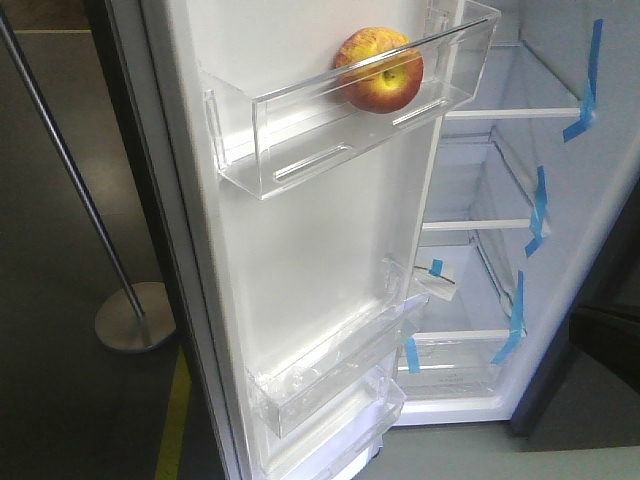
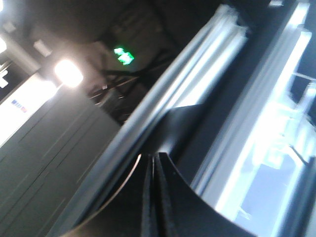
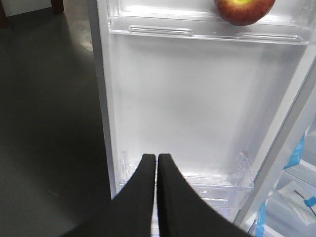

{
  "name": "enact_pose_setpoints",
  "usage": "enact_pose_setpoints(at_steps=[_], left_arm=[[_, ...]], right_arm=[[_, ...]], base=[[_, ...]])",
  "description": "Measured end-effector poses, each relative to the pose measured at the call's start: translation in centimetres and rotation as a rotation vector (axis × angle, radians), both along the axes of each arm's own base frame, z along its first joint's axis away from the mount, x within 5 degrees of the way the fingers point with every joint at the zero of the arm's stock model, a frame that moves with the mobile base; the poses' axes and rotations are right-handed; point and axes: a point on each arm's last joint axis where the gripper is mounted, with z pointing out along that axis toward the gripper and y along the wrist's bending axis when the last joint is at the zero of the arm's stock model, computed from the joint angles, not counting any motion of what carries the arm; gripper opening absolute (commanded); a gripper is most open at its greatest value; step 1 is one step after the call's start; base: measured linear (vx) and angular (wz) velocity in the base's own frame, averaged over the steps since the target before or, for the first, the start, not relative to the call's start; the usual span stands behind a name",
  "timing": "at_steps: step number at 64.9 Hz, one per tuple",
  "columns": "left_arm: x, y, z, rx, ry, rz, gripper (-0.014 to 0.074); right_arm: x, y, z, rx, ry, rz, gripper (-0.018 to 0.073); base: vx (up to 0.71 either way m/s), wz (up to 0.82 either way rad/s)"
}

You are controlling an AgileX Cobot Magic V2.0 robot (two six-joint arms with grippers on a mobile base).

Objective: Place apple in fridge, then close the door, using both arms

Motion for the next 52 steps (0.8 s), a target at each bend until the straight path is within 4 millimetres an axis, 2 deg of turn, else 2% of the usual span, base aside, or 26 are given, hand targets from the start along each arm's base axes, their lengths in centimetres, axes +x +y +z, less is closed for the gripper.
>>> enact_pose_setpoints(at_steps=[6, 13, 18, 25, 33, 40, 52], left_arm=[[0.5, -0.4, 3.2, 0.061, -0.026, -0.018, -0.0007], [2.5, -0.7, 6.6, 0.084, -0.013, -0.069, -0.0007], [5.1, -0.7, 8.6, 0.071, 0.017, -0.119, -0.0007], [9.2, -0.8, 10.3, 0.066, 0.066, -0.175, -0.0002], [14.1, -0.9, 11.6, 0.061, 0.104, -0.257, 0.0029], [18.3, -1.0, 12.0, 0.047, 0.127, -0.337, 0.0102], [23.9, -0.8, 12.0, -0.02, 0.171, -0.439, 0.0314]], right_arm=[[0.0, 0.0, 0.0, 0.018, 0.011, -0.004, -0.0003], [0.0, 0.1, 0.1, 0.05, 0.02, -0.003, -0.0003], [-0.1, 0.2, 0.2, 0.057, 0.02, 0.0, -0.0003], [-0.1, 0.2, 0.2, 0.06, 0.02, 0.0, -0.0003], [-0.1, 0.2, 0.2, 0.061, 0.02, 0.001, 0.0005], [-0.1, 0.2, 0.2, 0.064, 0.02, 0.002, 0.0019], [-0.1, 0.2, 0.2, 0.065, 0.019, 0.001, 0.0081]], base=[[0.0, 0.0], [0.0, 0.0], [0.0, 0.0], [0.0, 0.0], [0.0, 0.0], [0.0, 0.0], [0.0, 0.0]])
